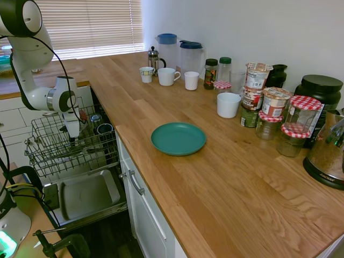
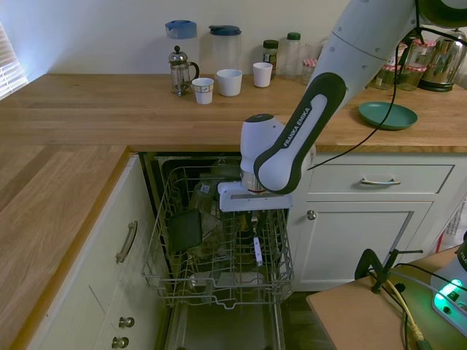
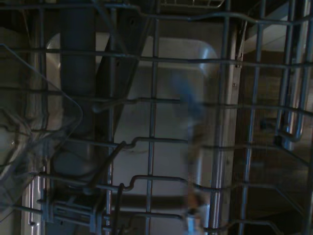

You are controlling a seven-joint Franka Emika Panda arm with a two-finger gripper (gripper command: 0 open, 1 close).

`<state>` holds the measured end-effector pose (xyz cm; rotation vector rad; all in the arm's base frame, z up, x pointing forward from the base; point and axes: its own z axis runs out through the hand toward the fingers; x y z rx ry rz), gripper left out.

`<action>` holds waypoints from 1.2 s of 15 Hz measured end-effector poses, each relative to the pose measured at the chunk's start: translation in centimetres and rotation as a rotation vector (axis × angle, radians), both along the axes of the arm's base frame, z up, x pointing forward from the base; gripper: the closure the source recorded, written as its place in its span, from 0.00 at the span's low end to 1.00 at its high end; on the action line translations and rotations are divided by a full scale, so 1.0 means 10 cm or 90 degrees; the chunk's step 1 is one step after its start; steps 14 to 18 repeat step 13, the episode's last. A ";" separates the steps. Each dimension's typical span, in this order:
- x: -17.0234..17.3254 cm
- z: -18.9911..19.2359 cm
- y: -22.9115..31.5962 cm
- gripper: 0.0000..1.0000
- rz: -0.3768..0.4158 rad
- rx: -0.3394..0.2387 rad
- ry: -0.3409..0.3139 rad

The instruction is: Put the fork in the dishwasher

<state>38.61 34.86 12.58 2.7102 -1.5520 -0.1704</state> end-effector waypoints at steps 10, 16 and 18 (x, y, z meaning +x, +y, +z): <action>-0.07 0.56 -0.01 0.00 0.014 0.007 -0.041; -0.16 0.93 0.03 0.00 0.019 0.005 -0.058; -0.16 0.93 0.03 0.00 0.019 0.005 -0.058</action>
